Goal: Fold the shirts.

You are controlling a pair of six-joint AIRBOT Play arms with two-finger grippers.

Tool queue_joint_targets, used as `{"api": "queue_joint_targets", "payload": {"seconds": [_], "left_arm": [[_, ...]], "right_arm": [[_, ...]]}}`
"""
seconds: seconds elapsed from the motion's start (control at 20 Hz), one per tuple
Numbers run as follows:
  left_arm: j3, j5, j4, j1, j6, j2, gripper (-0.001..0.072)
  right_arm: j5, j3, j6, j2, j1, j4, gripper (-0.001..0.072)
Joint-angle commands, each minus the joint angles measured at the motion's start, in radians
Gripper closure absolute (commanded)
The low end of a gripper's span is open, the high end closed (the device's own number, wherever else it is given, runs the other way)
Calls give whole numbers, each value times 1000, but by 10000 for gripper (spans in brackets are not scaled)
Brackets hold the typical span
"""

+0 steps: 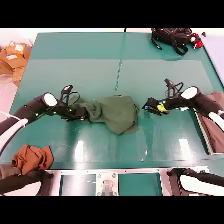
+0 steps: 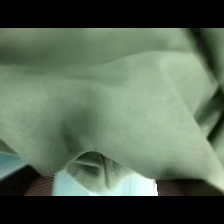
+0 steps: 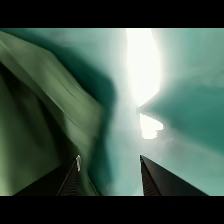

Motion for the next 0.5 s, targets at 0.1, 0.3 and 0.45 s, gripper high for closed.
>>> {"api": "queue_joint_targets", "payload": {"seconds": [0.1,0.3,0.45], "left_arm": [[17,-11,-29,-1,87,-40,665],[155,-137,129,-1,72,-26,680],[321,-278,356,-1,0,35,680]], "right_arm": [[-6,56,-161,-196,25,271,314],[32,87,-196,-220,36,272,698],[165,172,-204,-182,-30,273,698]]}}
